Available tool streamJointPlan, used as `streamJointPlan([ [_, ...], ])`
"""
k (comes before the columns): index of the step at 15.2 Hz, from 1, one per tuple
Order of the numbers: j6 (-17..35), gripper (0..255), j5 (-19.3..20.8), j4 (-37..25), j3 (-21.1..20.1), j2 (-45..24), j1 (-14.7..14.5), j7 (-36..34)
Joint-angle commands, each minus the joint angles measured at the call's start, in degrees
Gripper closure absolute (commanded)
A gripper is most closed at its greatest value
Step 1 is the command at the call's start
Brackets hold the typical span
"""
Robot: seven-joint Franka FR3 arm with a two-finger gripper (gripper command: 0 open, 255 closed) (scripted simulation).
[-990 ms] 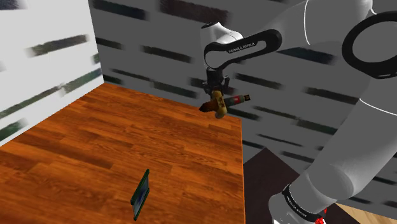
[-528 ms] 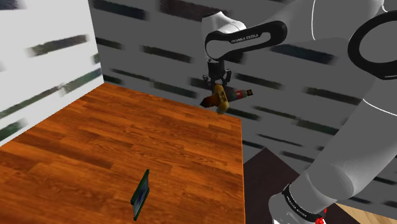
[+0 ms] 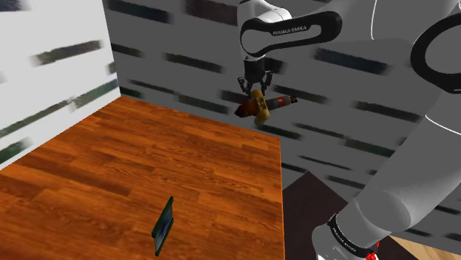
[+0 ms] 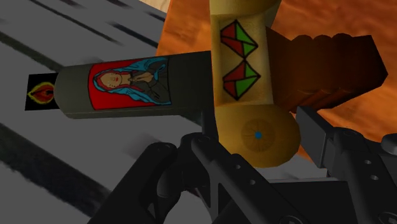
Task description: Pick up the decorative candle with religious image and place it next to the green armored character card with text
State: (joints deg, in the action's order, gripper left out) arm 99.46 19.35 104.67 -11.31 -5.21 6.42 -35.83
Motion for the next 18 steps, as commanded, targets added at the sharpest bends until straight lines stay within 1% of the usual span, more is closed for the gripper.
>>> streamJointPlan([
  [1,-1.32,255,-0.13,-1.12,-0.06,0.29,-0.07,0.35],
  [9,-7.01,255,-0.45,-6.57,-0.19,0.77,-0.24,2.03],
  [10,-7.1,255,-0.46,-6.65,-0.19,0.79,-0.24,2.06],
  [18,-8.63,255,-3.96,1.8,-4.68,8.46,-4.76,-6.26],
])
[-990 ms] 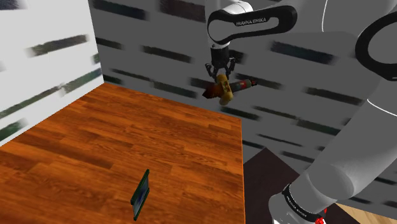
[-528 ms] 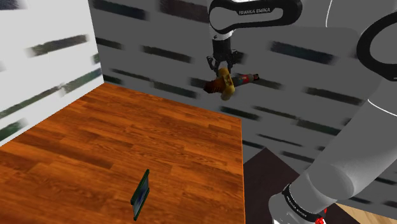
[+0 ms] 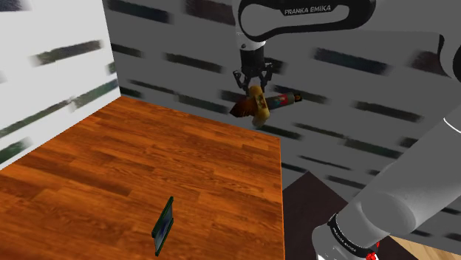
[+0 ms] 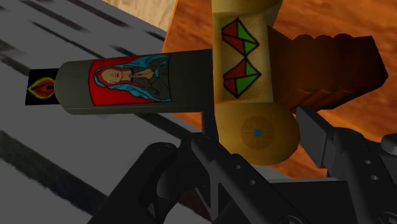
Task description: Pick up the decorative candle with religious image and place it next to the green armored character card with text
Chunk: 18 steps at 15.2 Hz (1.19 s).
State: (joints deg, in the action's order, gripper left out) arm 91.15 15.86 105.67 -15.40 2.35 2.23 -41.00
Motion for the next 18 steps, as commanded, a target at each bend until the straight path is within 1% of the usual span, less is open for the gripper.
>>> streamJointPlan([
  [1,-0.6,255,-0.97,1.53,-1.21,1.64,-1.16,-2.16],
  [9,-3.26,255,-5.26,4.93,-6.68,5.65,-6.08,-11.33],
  [13,-4.71,255,-7.38,5.05,-9.73,6.28,-8.57,-16.35],
  [18,-6.52,255,-9.7,3.74,-13.81,5.62,-11.65,-23.13],
])
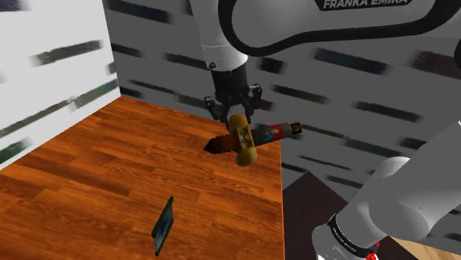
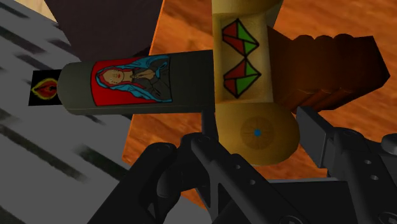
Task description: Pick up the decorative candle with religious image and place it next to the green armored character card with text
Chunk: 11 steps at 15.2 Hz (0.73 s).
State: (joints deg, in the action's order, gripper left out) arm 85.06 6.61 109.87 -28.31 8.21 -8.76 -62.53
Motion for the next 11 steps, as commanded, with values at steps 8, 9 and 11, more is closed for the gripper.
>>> streamJointPlan([
  [8,2.16,255,-1.65,1.38,-3.92,-1.88,-2.87,-7.15],
  [9,2.92,255,-1.63,2.08,-3.95,-1.96,-2.89,-7.27],
  [11,4.42,255,-1.56,3.42,-4.01,-2.17,-2.91,-7.53],
])
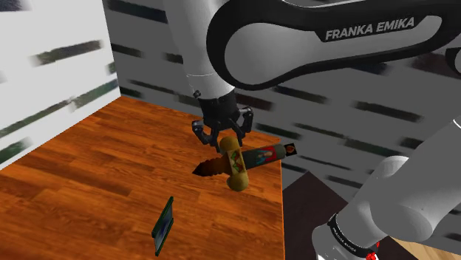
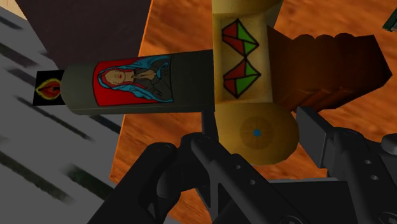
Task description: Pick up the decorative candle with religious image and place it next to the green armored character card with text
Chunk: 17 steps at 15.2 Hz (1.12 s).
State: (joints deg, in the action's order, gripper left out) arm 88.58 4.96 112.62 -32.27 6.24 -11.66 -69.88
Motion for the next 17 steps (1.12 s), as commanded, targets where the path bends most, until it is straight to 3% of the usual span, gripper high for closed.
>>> streamJointPlan([
  [1,1.65,255,0.13,1.32,-0.08,-0.32,-0.03,-0.31],
  [17,13.44,255,1.97,10.04,-0.68,-4.27,-0.22,-3.29],
])
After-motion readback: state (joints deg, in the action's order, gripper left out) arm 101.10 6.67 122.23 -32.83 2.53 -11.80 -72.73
